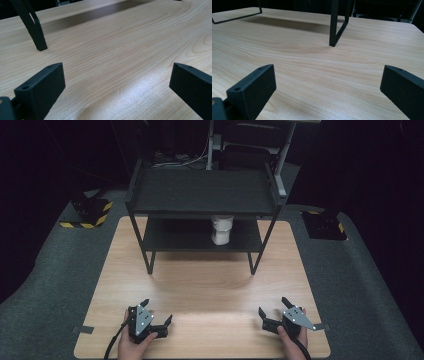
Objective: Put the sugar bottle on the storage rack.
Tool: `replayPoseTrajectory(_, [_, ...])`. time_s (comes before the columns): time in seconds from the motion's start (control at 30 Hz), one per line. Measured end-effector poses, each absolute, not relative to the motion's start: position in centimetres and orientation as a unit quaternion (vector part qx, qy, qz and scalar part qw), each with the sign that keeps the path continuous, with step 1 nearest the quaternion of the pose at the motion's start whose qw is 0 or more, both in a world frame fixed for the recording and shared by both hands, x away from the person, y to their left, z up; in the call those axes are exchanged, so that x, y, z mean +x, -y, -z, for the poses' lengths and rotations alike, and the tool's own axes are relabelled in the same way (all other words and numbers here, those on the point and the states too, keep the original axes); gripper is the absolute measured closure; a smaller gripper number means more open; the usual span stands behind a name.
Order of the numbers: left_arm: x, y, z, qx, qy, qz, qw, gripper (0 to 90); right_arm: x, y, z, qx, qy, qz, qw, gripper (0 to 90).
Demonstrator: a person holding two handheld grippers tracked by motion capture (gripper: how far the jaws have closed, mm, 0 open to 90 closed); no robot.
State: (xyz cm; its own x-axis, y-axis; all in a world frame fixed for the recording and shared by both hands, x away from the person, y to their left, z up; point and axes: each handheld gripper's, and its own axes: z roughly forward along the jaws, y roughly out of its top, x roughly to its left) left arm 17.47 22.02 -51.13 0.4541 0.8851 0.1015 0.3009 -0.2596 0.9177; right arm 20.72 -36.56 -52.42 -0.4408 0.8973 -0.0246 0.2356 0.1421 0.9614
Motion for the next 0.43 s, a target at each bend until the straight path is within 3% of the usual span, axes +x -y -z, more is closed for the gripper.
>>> replayPoseTrajectory(0.43, [17.6,-21.78,51.04,0.724,-0.412,-0.326,0.446,0.5,20.54,36.52,52.49,0.412,-0.682,-0.505,0.331,0.0])
